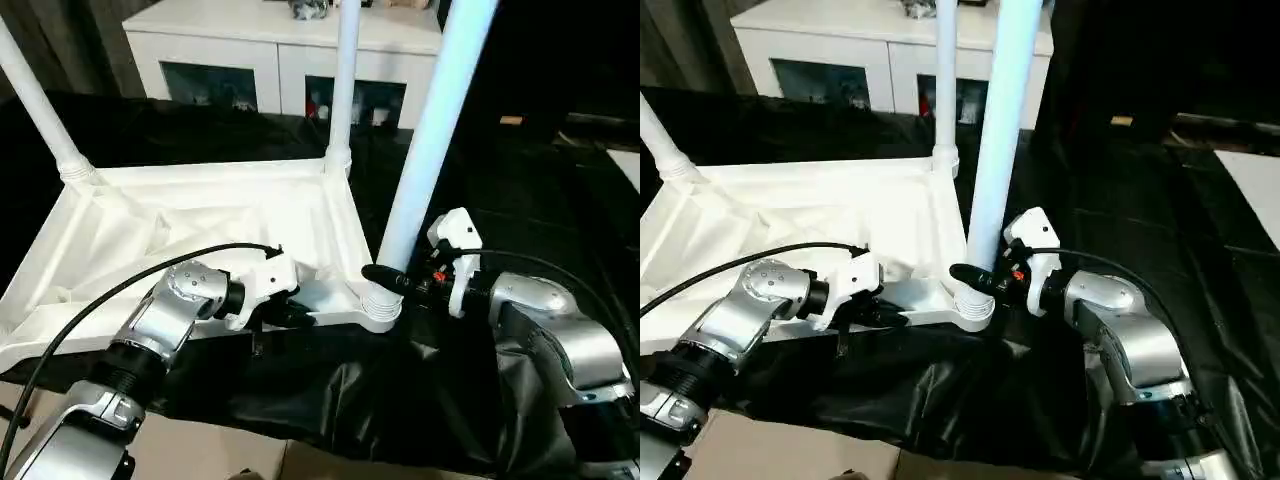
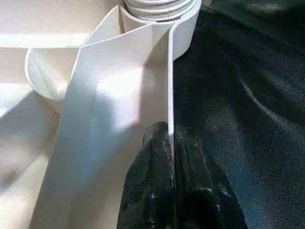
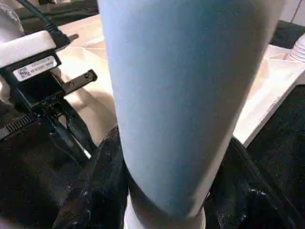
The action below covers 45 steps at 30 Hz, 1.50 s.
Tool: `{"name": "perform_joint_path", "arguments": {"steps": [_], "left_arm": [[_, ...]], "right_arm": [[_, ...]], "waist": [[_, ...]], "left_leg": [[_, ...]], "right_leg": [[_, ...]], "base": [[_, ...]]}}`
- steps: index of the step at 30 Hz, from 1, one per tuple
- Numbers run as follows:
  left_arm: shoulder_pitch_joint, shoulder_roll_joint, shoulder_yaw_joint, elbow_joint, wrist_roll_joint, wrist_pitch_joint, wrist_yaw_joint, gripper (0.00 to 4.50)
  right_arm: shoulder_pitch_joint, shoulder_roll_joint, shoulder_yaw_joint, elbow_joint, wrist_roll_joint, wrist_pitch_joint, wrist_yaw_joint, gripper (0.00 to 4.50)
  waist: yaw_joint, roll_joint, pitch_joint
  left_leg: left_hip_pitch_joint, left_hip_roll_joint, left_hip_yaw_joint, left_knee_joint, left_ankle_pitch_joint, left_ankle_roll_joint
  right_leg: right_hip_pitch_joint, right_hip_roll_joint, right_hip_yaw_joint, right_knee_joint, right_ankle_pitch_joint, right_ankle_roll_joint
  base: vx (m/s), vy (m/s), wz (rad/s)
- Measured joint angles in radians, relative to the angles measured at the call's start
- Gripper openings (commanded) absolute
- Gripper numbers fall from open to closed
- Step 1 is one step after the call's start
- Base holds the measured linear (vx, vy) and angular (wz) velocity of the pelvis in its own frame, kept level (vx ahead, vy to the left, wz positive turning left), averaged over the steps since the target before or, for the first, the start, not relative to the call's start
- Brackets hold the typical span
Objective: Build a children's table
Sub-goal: Insert table leg to table base
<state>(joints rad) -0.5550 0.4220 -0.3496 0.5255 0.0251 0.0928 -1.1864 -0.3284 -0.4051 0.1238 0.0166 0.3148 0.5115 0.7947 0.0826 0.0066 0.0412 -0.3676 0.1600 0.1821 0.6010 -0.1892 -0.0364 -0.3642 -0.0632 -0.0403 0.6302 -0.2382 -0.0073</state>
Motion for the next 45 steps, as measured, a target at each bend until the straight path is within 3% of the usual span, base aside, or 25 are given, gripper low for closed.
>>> {"name": "perform_joint_path", "arguments": {"steps": [8, 16, 20, 22, 26, 33, 38, 42, 45], "left_arm": [[0.0, 0.003, 0.0, 0.005, 0.001, 0.0, 0.0, 0.0], [0.0, 0.005, 0.0, 0.007, 0.001, -0.004, -0.001, 0.0], [0.0, 0.006, 0.0, 0.001, 0.001, -0.004, 0.0, 0.0], [0.006, 0.008, 0.002, -0.007, 0.001, -0.004, 0.003, 0.0], [0.016, 0.008, 0.019, -0.018, 0.001, -0.004, 0.024, 0.0], [0.025, -0.004, 0.019, -0.042, 0.0, -0.002, 0.039, 0.0], [0.028, -0.006, 0.019, -0.047, -0.001, -0.002, 0.04, 0.0], [0.028, -0.007, 0.019, -0.047, -0.001, -0.002, 0.039, 0.0], [0.028, -0.007, 0.019, -0.047, -0.001, -0.002, 0.037, 0.0]], "right_arm": [[-0.01, -0.001, 0.003, 0.031, -0.002, -0.016, 0.02, 1.84], [0.004, -0.025, 0.042, 0.033, -0.045, -0.131, 0.06, 1.84], [0.042, 0.008, 0.005, 0.027, -0.033, -0.17, 0.031, 1.84], [0.074, 0.05, -0.041, 0.026, -0.004, -0.186, -0.007, 1.84], [0.113, 0.125, -0.106, 0.041, 0.055, -0.198, -0.083, 1.84], [0.189, 0.142, -0.13, -0.001, 0.073, -0.268, -0.112, 1.84], [0.233, 0.12, -0.107, -0.056, 0.036, -0.308, -0.119, 1.84], [0.21, 0.037, -0.027, -0.095, -0.046, -0.317, -0.09, 1.84], [0.187, 0.018, -0.014, -0.097, -0.056, -0.291, -0.07, 1.84]], "waist": [[-0.004, -0.005, -0.004], [-0.011, -0.009, -0.007], [-0.011, -0.008, -0.006], [-0.011, -0.008, -0.005], [-0.021, 0.002, 0.001], [-0.018, 0.012, 0.004], [-0.017, 0.015, 0.004], [-0.016, 0.016, 0.004], [-0.015, 0.016, 0.004]], "left_leg": [[0.001, 0.0, 0.0, -0.001, 0.0, 0.0], [0.001, 0.0, 0.0, -0.002, 0.0, 0.0], [0.0, 0.0, 0.0, -0.004, 0.0, 0.0], [0.0, 0.0, 0.0, -0.004, 0.0, 0.0], [-0.001, 0.0, 0.001, -0.004, 0.0, 0.0], [-0.004, 0.0, 0.001, -0.009, 0.0, 0.0], [-0.004, 0.0, 0.002, -0.01, 0.0, 0.0], [-0.004, 0.0, 0.002, -0.011, 0.0, 0.0], [-0.004, 0.0, 0.002, -0.012, 0.0, 0.0]], "right_leg": [[0.0, 0.0, 0.0, 0.0, 0.0, 0.0], [0.0, 0.0, 0.0, -0.001, 0.0, 0.0], [-0.001, 0.0, 0.0, -0.001, 0.0, 0.001], [-0.002, 0.0, 0.0, -0.001, 0.0, 0.001], [-0.002, 0.0, 0.001, -0.003, 0.0, -0.001], [-0.004, 0.0, 0.0, -0.008, 0.0, 0.0], [-0.004, 0.0, -0.001, -0.011, 0.0, 0.0], [-0.003, 0.0, -0.001, -0.013, 0.0, 0.0], [-0.003, 0.0, -0.001, -0.014, 0.0, 0.0]], "base": [[0.0, 0.0, 0.0], [0.0, 0.0, 0.0], [0.0, 0.0, 0.0], [0.0, 0.0, 0.0], [0.0, 0.0, 0.0], [0.0, 0.0, 0.0], [0.0, 0.0, 0.0], [0.0, 0.0, 0.0], [0.0, 0.0, 0.0]]}}
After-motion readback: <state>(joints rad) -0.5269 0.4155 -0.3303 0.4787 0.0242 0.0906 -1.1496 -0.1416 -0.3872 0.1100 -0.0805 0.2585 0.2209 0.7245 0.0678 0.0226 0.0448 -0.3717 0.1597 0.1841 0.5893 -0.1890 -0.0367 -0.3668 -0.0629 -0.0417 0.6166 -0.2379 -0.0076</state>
